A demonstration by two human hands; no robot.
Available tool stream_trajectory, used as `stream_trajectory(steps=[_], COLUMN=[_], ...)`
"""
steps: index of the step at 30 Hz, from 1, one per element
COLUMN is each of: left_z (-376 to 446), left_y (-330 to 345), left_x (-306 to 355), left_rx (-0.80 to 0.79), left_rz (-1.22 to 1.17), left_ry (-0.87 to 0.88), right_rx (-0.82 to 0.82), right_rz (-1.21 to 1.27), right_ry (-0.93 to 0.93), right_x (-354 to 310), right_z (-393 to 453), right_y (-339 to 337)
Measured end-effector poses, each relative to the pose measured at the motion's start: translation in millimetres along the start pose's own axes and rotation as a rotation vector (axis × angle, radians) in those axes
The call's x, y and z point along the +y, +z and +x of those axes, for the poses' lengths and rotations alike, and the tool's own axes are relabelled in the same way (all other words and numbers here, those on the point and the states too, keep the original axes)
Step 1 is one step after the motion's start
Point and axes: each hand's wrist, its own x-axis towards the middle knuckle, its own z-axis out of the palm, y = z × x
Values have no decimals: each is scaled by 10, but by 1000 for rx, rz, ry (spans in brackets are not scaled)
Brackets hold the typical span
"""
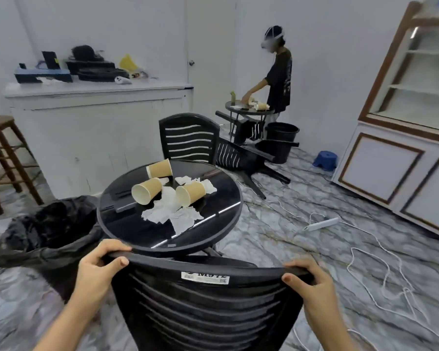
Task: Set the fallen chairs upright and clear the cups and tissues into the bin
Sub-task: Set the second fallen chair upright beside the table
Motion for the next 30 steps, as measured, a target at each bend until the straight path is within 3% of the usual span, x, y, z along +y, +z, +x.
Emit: stream_trajectory(steps=[4, 12, 22, 30], left_z=[158, 144, 19, 184], left_y=[-194, -316, -355, -500], left_x=[-165, -238, -301, -247], left_rx=[-119, -204, -114, 11], left_rz=[-24, -16, -39, -186], left_ry=[-23, -63, -171, -117], right_rx=[71, 62, 27, 4], right_rz=[-24, -1, 167, 243], right_ry=[25, 40, 129, 77], right_x=[120, 74, 185, 113], right_z=[-282, -432, -361, -46], right_y=[173, 224, 212, 565])
